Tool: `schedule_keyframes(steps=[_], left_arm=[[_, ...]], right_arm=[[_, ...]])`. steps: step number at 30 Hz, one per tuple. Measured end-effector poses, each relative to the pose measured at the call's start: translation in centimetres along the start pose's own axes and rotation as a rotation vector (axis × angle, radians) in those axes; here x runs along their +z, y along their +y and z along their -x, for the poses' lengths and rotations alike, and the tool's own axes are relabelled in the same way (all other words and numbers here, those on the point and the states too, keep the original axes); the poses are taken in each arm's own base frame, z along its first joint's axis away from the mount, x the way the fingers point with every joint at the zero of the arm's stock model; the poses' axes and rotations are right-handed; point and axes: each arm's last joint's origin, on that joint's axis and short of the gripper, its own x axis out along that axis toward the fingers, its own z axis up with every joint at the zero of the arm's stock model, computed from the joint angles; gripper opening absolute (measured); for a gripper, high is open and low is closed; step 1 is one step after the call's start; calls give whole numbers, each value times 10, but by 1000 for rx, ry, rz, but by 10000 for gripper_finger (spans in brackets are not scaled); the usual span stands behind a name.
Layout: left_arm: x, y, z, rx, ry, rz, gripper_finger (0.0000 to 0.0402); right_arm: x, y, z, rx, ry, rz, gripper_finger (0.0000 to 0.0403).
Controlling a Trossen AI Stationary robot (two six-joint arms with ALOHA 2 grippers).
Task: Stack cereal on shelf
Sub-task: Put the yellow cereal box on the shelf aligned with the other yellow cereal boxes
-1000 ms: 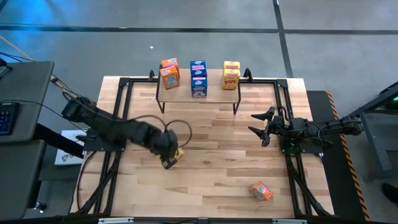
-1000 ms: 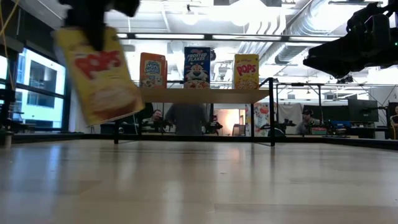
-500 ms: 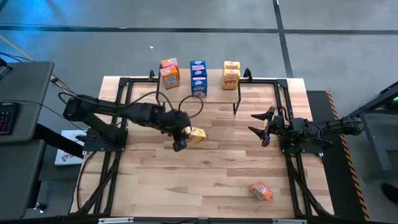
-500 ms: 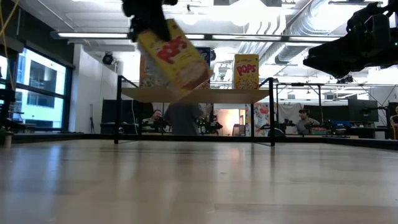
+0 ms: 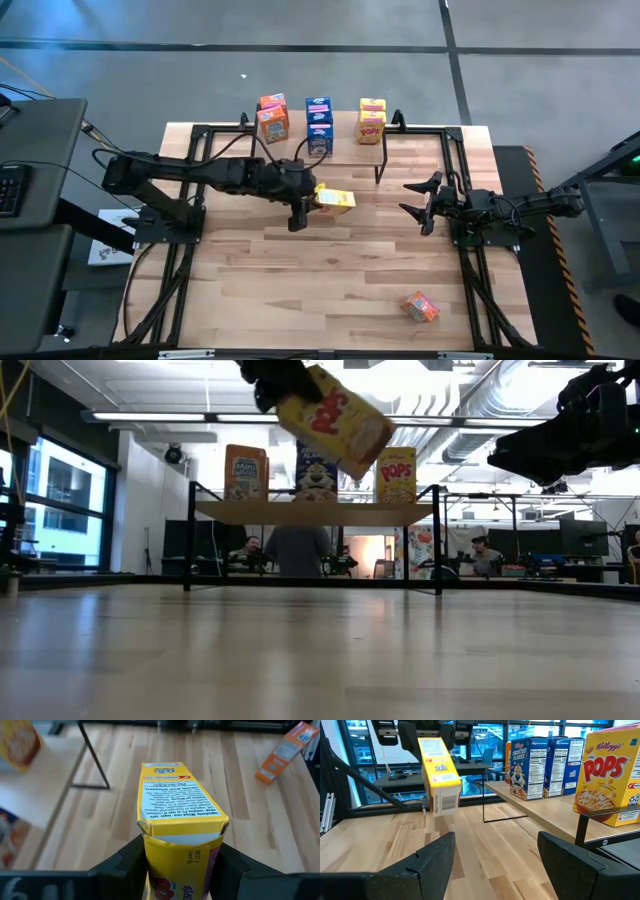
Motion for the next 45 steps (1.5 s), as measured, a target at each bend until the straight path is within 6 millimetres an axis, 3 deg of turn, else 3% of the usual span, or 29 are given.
schedule_keyframes(steps=[13, 26, 39, 45], left_arm=[[11, 14, 0, 48, -101, -204, 152], [12, 33, 0, 99, -109, -258, 152], [9, 34, -1, 81, -88, -35, 152], [6, 33, -1, 48, -57, 124, 152]], right_arm=[[-3, 1, 0, 21, 29, -61, 282], [-6, 2, 0, 73, 63, -58, 353], [-6, 2, 0, 83, 66, -58, 355], [0, 2, 0, 66, 8, -281, 355]])
